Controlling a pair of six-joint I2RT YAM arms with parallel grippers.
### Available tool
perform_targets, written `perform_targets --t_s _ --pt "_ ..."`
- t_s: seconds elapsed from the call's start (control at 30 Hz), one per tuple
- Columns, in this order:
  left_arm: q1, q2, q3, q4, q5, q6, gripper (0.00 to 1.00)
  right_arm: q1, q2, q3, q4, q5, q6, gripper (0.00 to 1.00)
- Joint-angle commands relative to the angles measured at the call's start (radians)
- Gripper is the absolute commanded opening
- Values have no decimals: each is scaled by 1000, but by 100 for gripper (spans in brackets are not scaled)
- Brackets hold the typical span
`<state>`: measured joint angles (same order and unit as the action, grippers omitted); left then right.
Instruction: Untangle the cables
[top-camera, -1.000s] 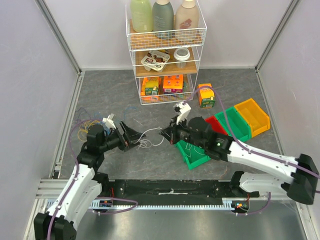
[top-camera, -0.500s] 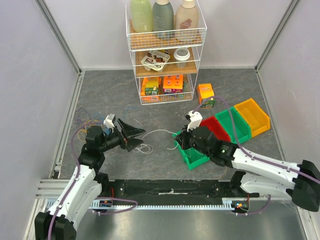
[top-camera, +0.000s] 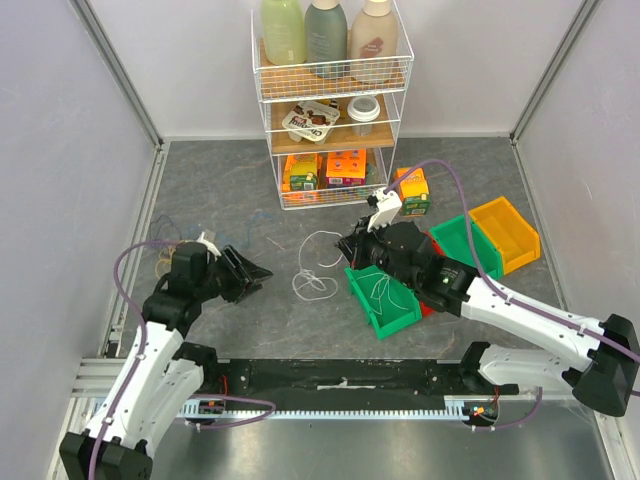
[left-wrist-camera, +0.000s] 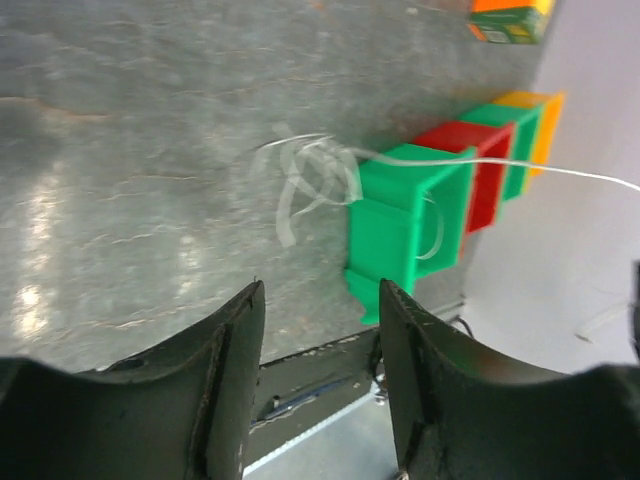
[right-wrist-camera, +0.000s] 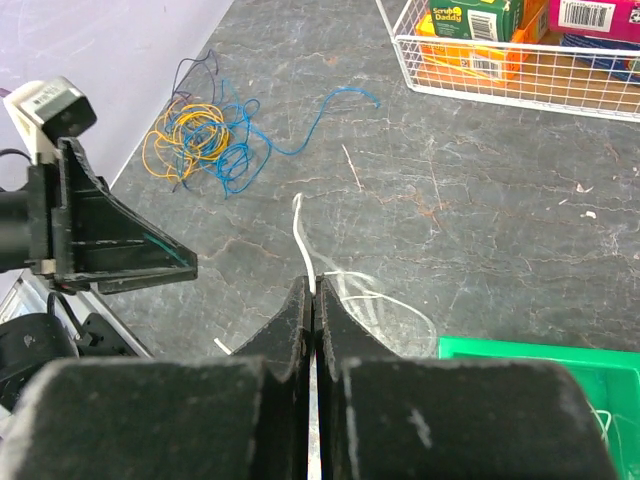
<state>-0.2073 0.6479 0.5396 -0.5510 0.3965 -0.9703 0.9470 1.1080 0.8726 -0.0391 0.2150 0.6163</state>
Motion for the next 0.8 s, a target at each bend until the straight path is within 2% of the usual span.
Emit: perform_targets --t_s 0.0,0.1,0.23,0.4,0.47,0.53,0.6,0.77 --pt "-9 47 -29 -80 -105 70 54 -5 -16 13 1 0 -1 0" --pt "-55 79 -85 6 -136 56 55 -5 -23 9 1 -3 0 0" --pt "-165 206 -90 110 -140 47 54 -7 -31 8 -5 -2 -3 0" --pt "-248 334 -96 339 -36 36 52 -7 -34 3 -13 -3 -9 0" --pt "-259 377 -79 400 -10 42 56 -8 -34 0 -16 -8 -9 0" --pt "-264 429 -49 418 -15 44 61 -8 -39 -1 -19 -12 -9 0" --pt "-265 484 -15 419 -22 45 61 -8 -43 3 -22 -19 -9 0" --pt "-271 642 42 422 -62 45 54 -8 -60 17 -39 -26 -10 0"
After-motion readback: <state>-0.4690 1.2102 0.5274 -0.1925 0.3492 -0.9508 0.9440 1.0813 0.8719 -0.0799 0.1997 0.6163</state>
